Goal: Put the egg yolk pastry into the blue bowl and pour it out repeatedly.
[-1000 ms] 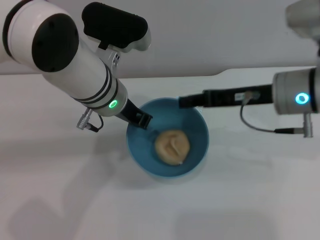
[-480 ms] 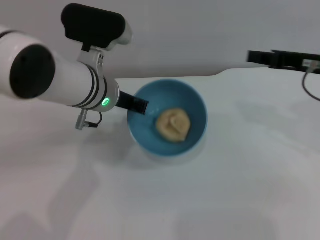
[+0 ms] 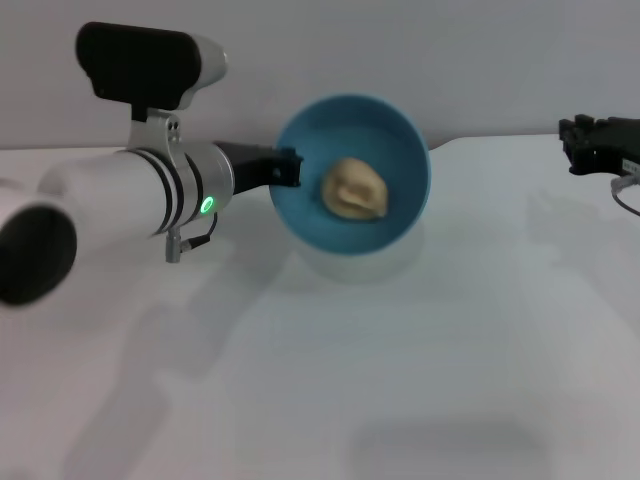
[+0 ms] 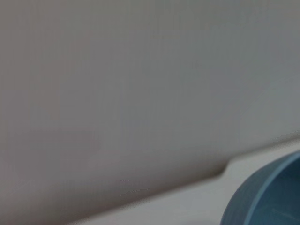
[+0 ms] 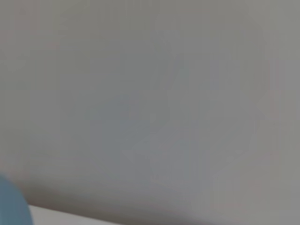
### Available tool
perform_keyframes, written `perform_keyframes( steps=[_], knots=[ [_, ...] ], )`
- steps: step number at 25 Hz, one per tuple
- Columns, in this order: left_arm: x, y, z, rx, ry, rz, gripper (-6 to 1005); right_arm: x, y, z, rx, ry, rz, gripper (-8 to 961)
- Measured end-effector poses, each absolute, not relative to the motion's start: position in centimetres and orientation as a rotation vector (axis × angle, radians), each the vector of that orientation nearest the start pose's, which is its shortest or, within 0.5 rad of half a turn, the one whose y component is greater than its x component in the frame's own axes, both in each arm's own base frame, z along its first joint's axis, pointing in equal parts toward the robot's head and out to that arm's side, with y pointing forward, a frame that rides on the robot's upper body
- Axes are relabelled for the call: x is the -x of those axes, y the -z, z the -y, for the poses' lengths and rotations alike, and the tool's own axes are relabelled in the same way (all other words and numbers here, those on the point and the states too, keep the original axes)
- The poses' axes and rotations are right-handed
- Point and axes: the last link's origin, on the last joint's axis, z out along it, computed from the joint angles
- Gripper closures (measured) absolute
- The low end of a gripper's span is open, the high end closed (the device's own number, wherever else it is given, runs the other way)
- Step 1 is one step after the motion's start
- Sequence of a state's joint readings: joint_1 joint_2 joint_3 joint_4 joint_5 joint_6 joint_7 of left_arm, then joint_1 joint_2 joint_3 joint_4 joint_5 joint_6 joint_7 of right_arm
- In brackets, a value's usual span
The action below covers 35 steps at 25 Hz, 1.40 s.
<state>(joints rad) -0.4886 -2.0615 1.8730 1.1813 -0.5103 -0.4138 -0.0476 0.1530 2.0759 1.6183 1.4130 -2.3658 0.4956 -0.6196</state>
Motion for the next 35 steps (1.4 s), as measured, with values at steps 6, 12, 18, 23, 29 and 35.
perform_keyframes(
  steps=[6,12,18,23,29,35],
  knots=[
    [16.3,6.4,-38.7,2.061,0.536,0.836,991,-25.3,-2.0,-36.1,1.878,-0.200,-0.587,852],
    [16.7,6.6,-37.3,1.996,0.714,0.715,990,-26.8,-1.2,-35.9,1.807,-0.189,-0.496,852],
    [17.6,7.6,-36.3,1.975,0.799,0.632,989,-28.6,-1.5,-35.6,1.721,-0.217,-0.526,851],
    [17.7,8.3,-34.6,1.972,0.903,0.504,988,-30.7,-2.1,-35.6,1.620,-0.326,-0.713,851],
    [18.3,8.1,-34.1,1.941,0.955,0.448,989,-30.8,-1.5,-34.6,1.629,-0.309,-0.627,850],
    [18.7,8.1,-34.1,1.940,0.959,0.413,990,-30.6,0.0,-33.1,1.613,-0.364,-0.529,849]
  ],
)
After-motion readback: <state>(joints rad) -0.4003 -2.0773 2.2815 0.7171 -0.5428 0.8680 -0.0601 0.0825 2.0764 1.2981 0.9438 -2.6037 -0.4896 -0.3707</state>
